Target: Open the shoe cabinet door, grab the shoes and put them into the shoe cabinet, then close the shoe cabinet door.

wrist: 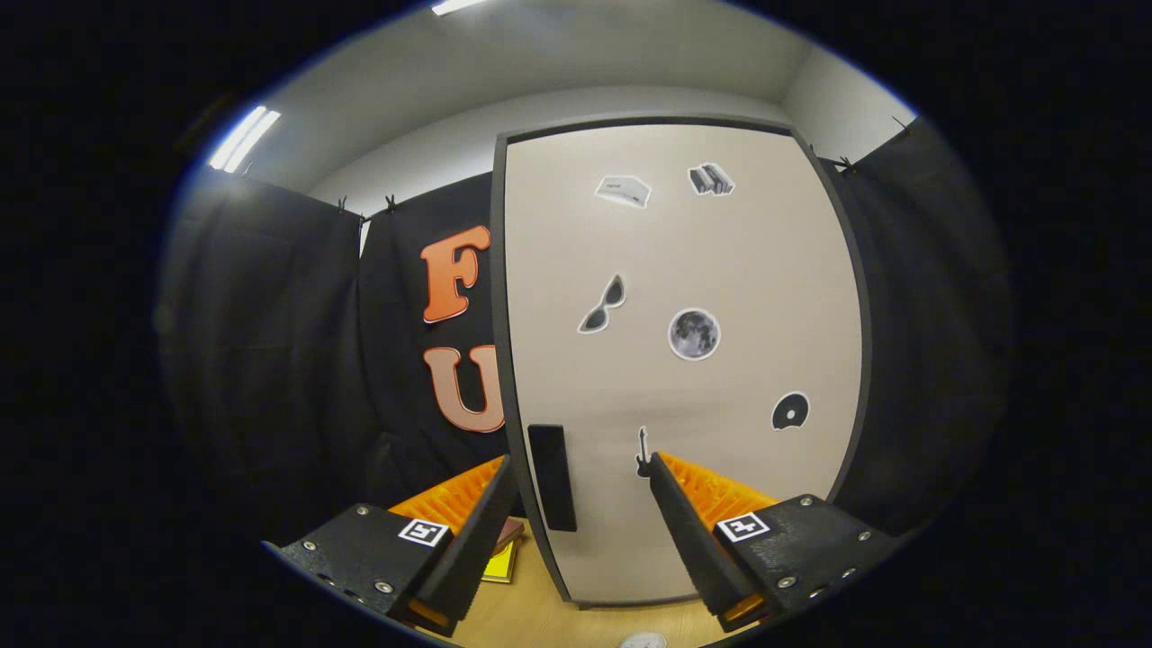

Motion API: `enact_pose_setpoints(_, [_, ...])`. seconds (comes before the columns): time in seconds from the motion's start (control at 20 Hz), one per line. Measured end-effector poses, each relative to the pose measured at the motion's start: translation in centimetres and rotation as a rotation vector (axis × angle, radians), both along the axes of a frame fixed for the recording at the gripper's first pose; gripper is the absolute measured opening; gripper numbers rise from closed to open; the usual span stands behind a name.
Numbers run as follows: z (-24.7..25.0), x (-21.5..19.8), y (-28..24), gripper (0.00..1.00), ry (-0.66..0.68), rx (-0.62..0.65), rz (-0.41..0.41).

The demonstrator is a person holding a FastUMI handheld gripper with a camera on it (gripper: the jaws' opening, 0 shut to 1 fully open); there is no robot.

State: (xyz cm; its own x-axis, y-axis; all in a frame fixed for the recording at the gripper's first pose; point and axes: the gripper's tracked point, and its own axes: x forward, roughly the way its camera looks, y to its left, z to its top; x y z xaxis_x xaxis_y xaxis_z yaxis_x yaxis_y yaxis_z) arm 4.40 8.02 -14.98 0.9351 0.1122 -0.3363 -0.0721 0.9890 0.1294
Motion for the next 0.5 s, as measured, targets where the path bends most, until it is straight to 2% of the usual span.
enact_pose_setpoints(0.3, [-5.7, 3.3, 2.3, 0.85, 0.083, -0.029, 0.015])
enact_pose_setpoints(0.45, [-8.1, 4.8, 2.9, 0.85, 0.122, -0.039, 0.002])
enact_pose_setpoints(0.5, [-8.7, 5.1, 2.9, 0.81, 0.13, -0.047, -0.01])
